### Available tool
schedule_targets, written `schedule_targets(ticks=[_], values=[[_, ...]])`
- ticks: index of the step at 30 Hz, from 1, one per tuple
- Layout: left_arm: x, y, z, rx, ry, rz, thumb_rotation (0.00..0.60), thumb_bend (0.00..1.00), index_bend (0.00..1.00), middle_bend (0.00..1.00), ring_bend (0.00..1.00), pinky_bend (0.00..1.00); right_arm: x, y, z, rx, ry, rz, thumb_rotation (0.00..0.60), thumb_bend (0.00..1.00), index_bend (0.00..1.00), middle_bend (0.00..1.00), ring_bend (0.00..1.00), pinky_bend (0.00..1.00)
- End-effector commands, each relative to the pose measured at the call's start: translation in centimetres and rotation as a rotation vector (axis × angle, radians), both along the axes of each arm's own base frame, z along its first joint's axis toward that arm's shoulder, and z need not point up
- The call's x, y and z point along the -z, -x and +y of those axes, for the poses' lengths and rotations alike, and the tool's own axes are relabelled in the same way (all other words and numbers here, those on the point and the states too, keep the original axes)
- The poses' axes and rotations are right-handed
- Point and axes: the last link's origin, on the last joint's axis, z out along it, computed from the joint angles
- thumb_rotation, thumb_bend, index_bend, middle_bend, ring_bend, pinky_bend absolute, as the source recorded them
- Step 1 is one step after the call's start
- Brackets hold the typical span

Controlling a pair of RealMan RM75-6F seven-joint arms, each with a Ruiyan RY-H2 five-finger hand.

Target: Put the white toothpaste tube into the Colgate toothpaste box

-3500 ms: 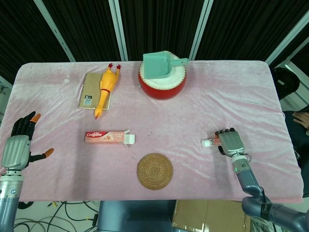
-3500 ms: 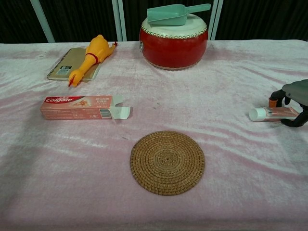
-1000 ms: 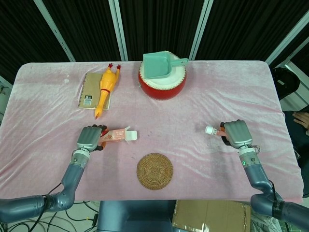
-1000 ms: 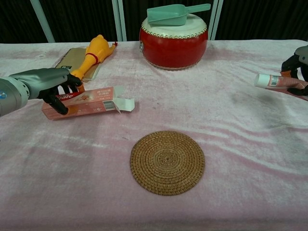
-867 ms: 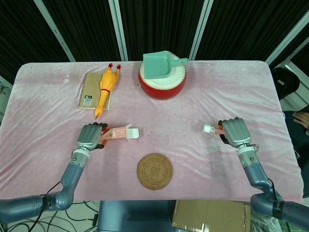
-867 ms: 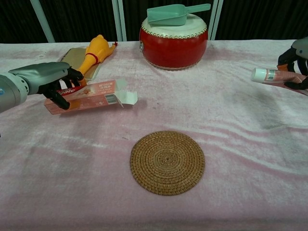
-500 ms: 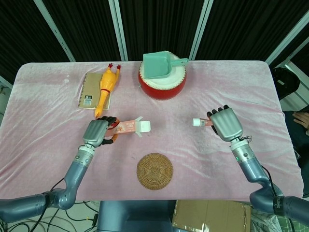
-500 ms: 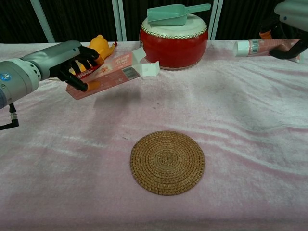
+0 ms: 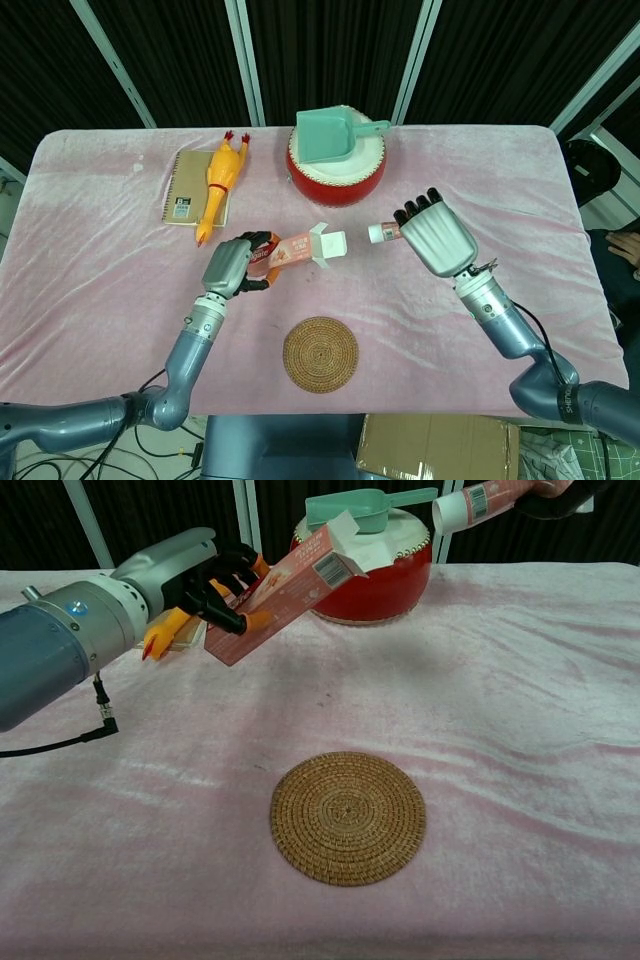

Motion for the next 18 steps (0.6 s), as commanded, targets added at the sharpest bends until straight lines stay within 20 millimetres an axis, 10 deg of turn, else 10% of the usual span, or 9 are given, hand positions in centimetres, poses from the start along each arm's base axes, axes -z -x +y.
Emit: schedule_targets(ticks=[1,18], values=[[0.2,-0.6,0.0,0.0,0.004,-0.019,0.6,0.43,0.4,0.34,0.27,0.39,-0.1,-0.5,-0.1,-0.028,0.015,0.013,0.6,0.39,0.65,0.59,0.56,0.48],[0.7,-3.2,0.2,0.003,0.021,-0.043,0.6,0.43,0.39,0.34,0.27,0.39,-0.4,-2.3,0.1,-0.145,0.033,0.046,0.6,0.39,0.65,0.58,0.56,0.48]])
